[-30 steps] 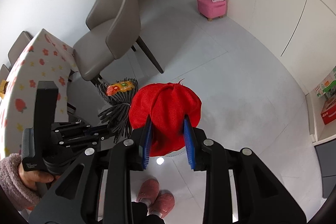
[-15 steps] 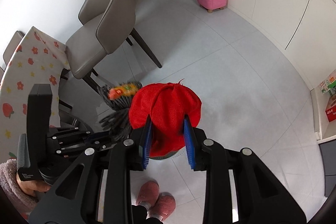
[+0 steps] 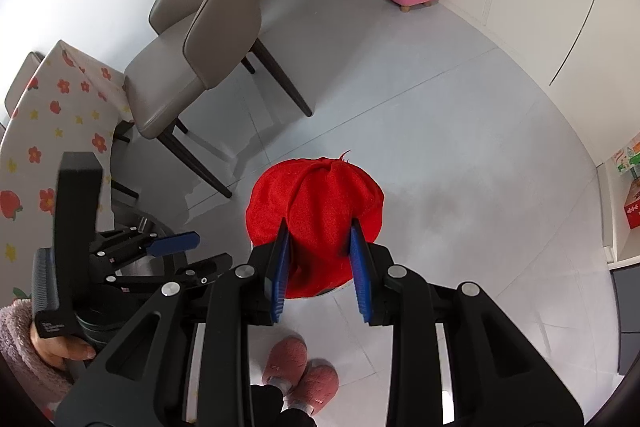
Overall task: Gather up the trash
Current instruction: 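Open the left tool to drop the doll while the right tool drops the hat, then move both open tools back over the table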
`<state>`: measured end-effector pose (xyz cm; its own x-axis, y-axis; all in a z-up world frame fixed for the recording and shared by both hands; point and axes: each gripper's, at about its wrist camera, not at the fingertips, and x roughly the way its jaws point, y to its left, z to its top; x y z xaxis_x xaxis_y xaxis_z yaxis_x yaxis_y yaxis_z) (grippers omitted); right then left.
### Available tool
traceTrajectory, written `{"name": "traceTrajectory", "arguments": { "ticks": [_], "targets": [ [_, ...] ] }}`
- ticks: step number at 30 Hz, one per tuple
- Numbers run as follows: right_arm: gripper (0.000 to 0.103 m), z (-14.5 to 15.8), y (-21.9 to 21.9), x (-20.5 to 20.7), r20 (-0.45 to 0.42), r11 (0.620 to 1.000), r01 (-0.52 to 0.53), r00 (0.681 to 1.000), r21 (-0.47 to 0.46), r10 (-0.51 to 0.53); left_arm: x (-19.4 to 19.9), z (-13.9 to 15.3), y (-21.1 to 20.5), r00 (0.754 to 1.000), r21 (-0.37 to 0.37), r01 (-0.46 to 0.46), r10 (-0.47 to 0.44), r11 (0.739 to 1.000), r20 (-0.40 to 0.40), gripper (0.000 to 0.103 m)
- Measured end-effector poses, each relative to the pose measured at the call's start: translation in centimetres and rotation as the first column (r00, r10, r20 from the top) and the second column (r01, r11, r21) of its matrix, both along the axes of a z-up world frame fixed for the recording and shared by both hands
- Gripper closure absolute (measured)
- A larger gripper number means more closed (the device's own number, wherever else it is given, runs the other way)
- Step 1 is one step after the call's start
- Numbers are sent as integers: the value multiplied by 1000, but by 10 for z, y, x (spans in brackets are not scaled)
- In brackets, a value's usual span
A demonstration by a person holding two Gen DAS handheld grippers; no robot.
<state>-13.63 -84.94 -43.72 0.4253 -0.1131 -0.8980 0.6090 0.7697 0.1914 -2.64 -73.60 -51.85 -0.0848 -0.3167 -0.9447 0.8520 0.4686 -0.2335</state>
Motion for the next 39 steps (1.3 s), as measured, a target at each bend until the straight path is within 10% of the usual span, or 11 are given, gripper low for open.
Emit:
{"name": "traceTrajectory", "arguments": {
  "ticks": [22, 39],
  "targets": [
    [61, 11, 22, 48, 26, 993, -114, 993, -5, 114, 27, 30, 32, 995, -20, -92, 92, 996, 31, 53],
    [57, 141, 98, 51, 42, 961, -252, 965, -111, 258, 13, 178, 122, 971, -86, -185, 196, 979, 134, 52]
  ]
}}
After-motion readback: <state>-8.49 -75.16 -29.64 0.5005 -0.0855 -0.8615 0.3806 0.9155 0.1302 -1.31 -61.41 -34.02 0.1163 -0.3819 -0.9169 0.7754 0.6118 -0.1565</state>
